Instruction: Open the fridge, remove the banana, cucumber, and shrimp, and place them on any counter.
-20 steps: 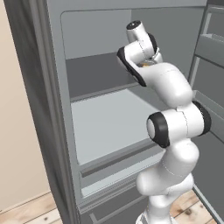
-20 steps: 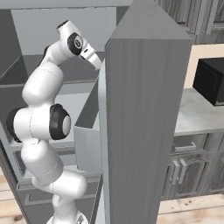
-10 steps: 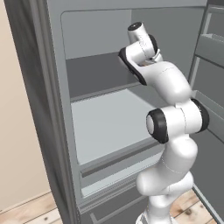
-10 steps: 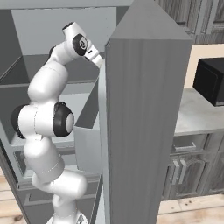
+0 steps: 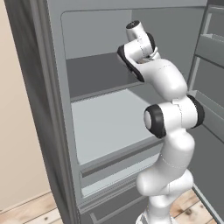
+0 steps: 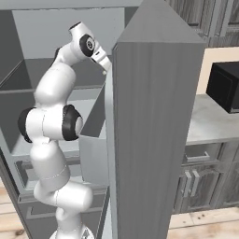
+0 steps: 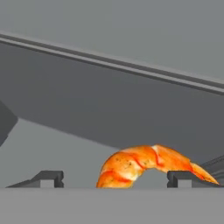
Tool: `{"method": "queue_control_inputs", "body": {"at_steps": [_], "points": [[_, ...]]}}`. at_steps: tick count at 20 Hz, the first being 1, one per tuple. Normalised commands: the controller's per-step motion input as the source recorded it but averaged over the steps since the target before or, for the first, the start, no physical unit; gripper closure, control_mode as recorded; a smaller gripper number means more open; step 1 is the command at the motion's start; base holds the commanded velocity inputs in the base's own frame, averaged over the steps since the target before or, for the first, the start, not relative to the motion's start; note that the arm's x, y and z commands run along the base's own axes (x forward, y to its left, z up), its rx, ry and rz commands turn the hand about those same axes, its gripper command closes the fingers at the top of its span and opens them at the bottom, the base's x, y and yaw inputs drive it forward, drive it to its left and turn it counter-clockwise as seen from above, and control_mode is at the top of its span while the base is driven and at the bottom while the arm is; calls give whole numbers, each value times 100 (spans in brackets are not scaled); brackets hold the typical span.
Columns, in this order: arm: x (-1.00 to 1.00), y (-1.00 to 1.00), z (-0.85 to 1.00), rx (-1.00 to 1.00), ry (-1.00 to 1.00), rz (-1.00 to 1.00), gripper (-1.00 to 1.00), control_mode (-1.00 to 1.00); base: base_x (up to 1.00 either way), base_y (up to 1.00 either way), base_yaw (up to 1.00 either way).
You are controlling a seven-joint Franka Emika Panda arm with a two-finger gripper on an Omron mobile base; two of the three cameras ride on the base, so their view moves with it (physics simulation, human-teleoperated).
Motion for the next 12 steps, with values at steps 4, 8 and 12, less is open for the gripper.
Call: {"method": "queue_control_inputs", "body": {"at_steps": [4, 8, 12], "points": [[9, -12, -33, 2, 6, 0, -100, -100, 0, 0, 0], [0, -5, -63, 2, 2, 0, -100, -100, 0, 0, 0], [0, -1, -69, 0, 0, 0, 100, -100, 0, 0, 0]]}}
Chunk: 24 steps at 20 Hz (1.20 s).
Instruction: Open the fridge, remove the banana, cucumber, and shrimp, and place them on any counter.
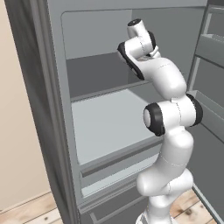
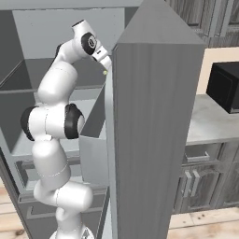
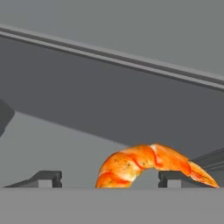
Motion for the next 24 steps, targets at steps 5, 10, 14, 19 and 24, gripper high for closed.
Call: {"method": "queue_control_inputs", "body": {"at_steps": [5, 10, 14, 19, 24], "points": [[0, 0, -13, 0, 1, 0, 100, -100, 0, 0, 0], [0, 0, -1, -1, 0, 0, 100, -100, 0, 0, 0], [-9, 0, -72, -4, 0, 0, 100, -100, 0, 0, 0], [-34, -17, -100, 1, -24, 0, 100, -100, 0, 0, 0], [-18, -9, -76, 5, -37, 0, 100, -100, 0, 0, 0]]}}
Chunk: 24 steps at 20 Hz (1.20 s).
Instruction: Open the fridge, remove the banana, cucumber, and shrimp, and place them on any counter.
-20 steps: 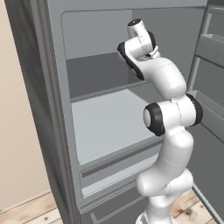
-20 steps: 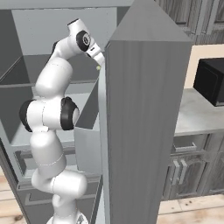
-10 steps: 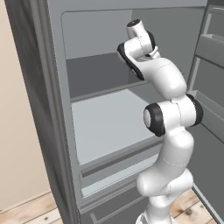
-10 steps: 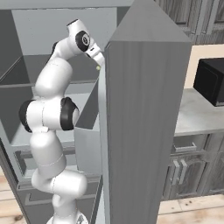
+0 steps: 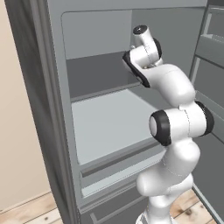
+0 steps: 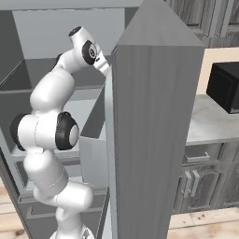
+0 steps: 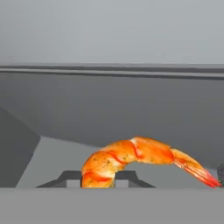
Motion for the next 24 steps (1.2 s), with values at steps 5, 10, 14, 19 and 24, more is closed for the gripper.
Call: {"method": "queue_control_inputs", "body": {"at_steps": [5, 10, 14, 19, 24], "points": [[-6, 0, 31, 5, 5, 0, 100, -100, 0, 0, 0], [-59, 22, 66, -3, 33, 7, 100, -100, 0, 0, 0], [-100, 40, -3, -13, 6, 10, 100, -100, 0, 0, 0], [-100, 36, -53, -14, -4, 11, 100, -100, 0, 0, 0], [-100, 34, -14, -8, 0, 13, 100, -100, 0, 0, 0]]}}
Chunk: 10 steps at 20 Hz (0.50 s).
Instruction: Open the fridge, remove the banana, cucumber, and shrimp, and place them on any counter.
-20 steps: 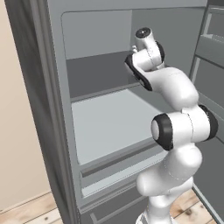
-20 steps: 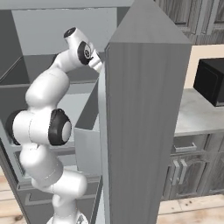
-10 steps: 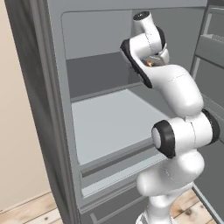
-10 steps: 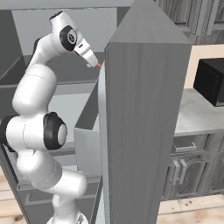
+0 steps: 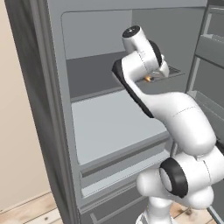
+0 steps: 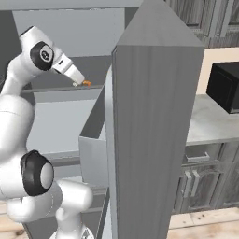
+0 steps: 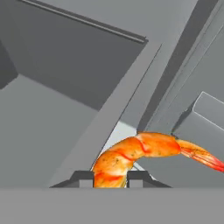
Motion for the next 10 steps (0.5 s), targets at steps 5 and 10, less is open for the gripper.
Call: {"method": "queue_control_inputs", "body": {"at_steps": [5, 10], "points": [[-100, 28, 47, 0, 18, 23, 100, -100, 0, 0, 0], [-99, 4, 18, 2, 20, 41, 100, -100, 0, 0, 0]]}}
